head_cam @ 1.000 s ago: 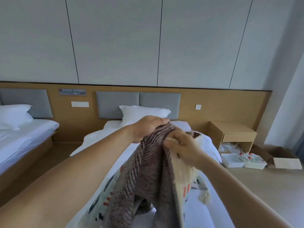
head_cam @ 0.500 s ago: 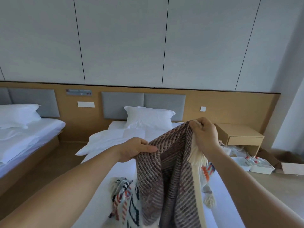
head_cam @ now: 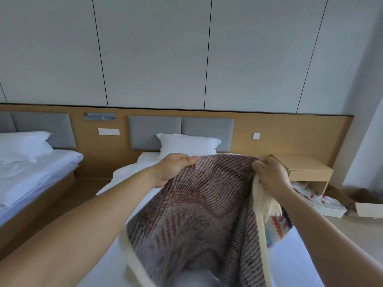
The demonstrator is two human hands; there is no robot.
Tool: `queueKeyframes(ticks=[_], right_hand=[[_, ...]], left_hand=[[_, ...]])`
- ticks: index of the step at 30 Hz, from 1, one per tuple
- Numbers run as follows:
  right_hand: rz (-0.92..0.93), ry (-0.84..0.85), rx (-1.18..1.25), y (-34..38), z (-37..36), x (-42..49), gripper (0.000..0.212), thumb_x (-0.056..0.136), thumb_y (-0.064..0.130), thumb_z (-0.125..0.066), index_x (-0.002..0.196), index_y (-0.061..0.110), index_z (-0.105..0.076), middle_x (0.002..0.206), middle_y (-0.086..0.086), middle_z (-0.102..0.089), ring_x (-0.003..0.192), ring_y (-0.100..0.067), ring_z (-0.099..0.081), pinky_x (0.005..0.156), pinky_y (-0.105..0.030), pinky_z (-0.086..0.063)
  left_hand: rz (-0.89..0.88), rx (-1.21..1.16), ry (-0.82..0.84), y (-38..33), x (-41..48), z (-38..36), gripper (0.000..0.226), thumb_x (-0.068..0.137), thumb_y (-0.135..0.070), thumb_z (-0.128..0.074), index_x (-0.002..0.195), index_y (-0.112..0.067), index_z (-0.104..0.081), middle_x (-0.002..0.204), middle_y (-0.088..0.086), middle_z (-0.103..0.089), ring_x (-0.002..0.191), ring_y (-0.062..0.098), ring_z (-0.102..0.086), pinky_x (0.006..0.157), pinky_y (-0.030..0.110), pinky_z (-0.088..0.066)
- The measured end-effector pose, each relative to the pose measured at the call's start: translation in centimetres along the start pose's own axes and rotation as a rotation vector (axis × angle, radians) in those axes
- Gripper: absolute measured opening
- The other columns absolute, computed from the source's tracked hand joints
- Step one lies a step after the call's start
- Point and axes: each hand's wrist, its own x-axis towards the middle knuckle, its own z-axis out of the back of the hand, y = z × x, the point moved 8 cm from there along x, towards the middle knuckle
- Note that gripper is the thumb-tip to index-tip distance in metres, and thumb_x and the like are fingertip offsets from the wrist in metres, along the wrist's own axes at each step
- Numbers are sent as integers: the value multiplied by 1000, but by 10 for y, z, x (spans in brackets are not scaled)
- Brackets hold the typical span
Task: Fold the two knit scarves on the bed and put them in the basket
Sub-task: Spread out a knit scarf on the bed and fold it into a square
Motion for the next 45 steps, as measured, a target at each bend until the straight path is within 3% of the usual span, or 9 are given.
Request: queueKeyframes(ticks=[3, 4, 5, 8, 14, 18, 23, 34, 45], right_hand=[[171, 185, 85, 39, -27, -33, 21, 94, 15, -61, 97, -5, -66, 130, -20, -49, 88, -19, -59, 69, -22, -47], [211, 270, 139, 47, -38, -43, 18, 94, 15, -62, 98, -3, -66, 100, 13, -34, 87, -13, -59, 69, -16, -45], [219, 366, 194, 51, -51, -52, 13, 93, 15, -63, 97, 3, -65, 98, 2, -59, 82, -9, -57, 64, -14, -45], [171, 488, 236, 46, -71, -62, 16, 94, 19, -63, 79, 17, -57, 68, 5, -54, 56, -7, -50, 54, -26, -44], [120, 232, 255, 38, -40, -45, 13, 93, 20, -62, 85, 11, -61, 73, 3, -57, 69, -13, -53, 52, -11, -40], [64, 42, 332, 27, -17, -21, 14, 92, 20, -63, 79, 18, -62, 85, -4, -64, 77, -17, -58, 66, -25, -45], [10, -23, 268, 10, -8, -3, 14, 92, 23, -62, 91, 10, -65, 81, 1, -64, 72, -10, -56, 61, -24, -43], [-105, 34, 134, -19, 3, -5, 13, 87, 25, -66, 82, 13, -69, 71, -6, -66, 55, -20, -56, 58, -40, -50], [-22, 94, 114, 24, -34, -49, 29, 79, 28, -72, 71, 0, -70, 69, -17, -69, 53, -16, -52, 62, -40, -54]], left_hand=[[-30, 101, 43, -17, 8, -35, 29, 95, -30, -61, 85, -2, -66, 89, 15, -67, 81, 25, -64, 78, 34, -52], [-45, 138, 51, -21, 12, -45, 30, 94, -31, -62, 82, -4, -65, 83, 13, -65, 76, 23, -62, 73, 33, -51], [-62, 182, 61, -25, 15, -53, 32, 94, -32, -63, 77, -5, -64, 78, 13, -62, 70, 21, -58, 68, 31, -49], [-86, 276, 119, -29, 18, -71, 41, 92, -35, -65, 79, 4, -63, 75, 12, -56, 67, 21, -51, 65, 31, -44], [154, 331, 372, 7, -2, -60, 23, 89, -11, -68, 104, 6, -68, 101, 18, -72, 90, 25, -68, 88, 37, -56], [252, 423, 362, 30, -15, -44, 22, 91, -28, -67, 86, -7, -71, 78, 1, -70, 70, 17, -55, 65, 25, -45], [163, 351, 237, 26, -17, -19, 33, 89, -42, -64, 107, -16, -72, 115, -9, -71, 113, 10, -59, 103, 31, -37], [51, 3, 84, -8, -15, -17, 22, 98, -16, -54, 78, -8, -53, 58, 5, -60, 45, 13, -55, 50, 29, -52], [114, 107, 157, 10, 11, -94, 35, 101, -17, -50, 67, -8, -52, 59, 4, -48, 48, 13, -46, 45, 24, -41]])
